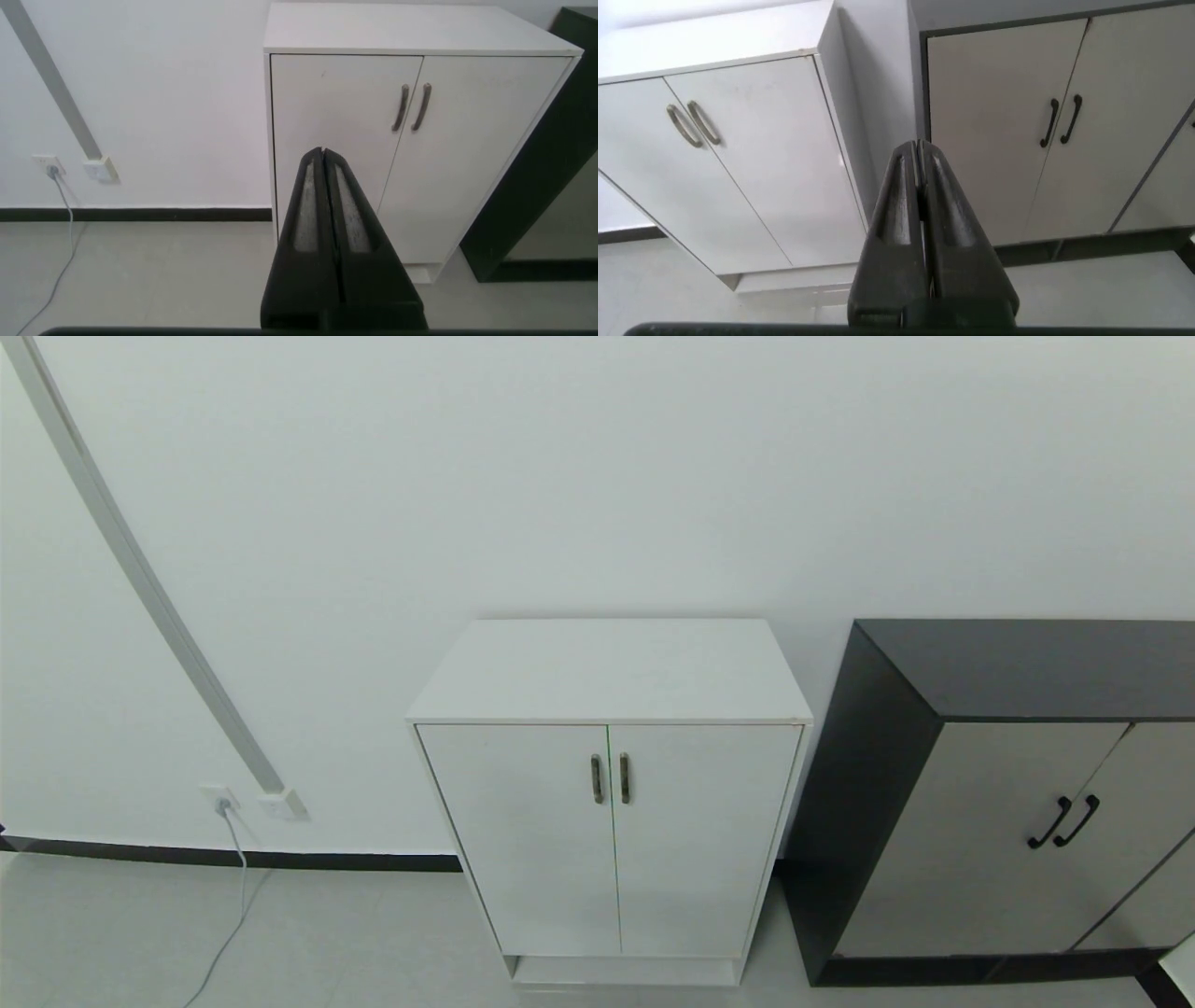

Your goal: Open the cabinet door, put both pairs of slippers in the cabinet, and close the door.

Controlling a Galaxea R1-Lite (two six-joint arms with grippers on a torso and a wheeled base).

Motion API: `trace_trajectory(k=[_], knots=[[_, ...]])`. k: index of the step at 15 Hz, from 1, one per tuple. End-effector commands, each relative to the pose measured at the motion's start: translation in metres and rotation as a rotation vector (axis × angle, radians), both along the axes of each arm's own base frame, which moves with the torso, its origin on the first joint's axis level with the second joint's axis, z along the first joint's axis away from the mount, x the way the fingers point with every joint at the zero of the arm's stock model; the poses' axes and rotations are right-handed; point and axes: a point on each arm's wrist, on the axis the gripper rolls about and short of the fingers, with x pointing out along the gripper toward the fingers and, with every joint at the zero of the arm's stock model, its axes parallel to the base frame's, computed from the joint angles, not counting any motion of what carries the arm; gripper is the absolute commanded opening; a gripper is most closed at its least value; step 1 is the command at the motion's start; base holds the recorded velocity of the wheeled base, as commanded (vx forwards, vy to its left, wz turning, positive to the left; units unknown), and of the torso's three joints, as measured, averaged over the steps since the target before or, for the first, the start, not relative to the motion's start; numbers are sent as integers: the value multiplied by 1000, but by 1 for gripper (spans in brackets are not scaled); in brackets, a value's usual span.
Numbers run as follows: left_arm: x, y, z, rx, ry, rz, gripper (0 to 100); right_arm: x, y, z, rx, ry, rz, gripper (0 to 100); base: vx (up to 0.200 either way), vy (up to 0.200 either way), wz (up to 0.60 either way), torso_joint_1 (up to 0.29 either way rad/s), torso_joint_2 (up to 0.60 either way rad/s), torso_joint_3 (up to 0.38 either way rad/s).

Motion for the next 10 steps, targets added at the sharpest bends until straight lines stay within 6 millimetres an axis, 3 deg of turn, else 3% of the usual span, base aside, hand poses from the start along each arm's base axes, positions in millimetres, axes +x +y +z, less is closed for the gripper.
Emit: trace_trajectory(k=[1,10], knots=[[0,0,0,0,1,1,0,0,0,0,-2,2,1,0,0,0,0,0,0,0],[0,0,0,0,1,1,0,0,0,0,-13,4,5,0,0,0,0,0,0,0]])
